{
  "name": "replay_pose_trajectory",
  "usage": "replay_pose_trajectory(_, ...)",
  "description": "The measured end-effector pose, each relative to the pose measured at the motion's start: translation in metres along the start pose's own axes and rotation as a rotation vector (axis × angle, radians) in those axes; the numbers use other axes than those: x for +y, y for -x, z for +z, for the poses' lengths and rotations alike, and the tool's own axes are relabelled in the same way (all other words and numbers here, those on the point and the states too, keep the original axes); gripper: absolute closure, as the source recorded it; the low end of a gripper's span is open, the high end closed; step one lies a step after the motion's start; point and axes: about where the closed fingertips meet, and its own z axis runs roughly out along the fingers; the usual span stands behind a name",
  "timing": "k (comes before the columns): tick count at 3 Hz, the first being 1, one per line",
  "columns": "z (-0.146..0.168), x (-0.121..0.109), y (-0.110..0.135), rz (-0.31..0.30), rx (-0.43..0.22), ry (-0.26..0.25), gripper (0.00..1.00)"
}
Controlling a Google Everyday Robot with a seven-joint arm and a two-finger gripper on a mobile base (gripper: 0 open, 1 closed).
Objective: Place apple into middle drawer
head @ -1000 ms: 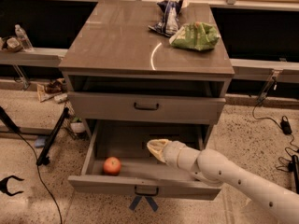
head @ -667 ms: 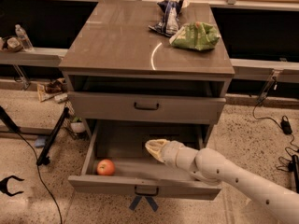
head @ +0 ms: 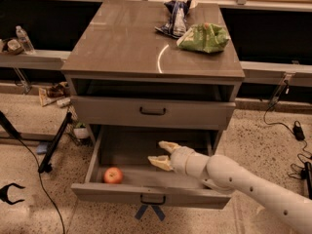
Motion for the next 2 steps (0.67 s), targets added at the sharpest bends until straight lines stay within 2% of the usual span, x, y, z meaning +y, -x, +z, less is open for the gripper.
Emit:
replay_pose_trajectory(1, -0.057, -0.011, 0.023, -0.033, 0.106, -0.083, 0.52)
replay_pose_trajectory(2, -0.081, -0.003, -0.007, 0.123, 0.267, -0.186, 0.37)
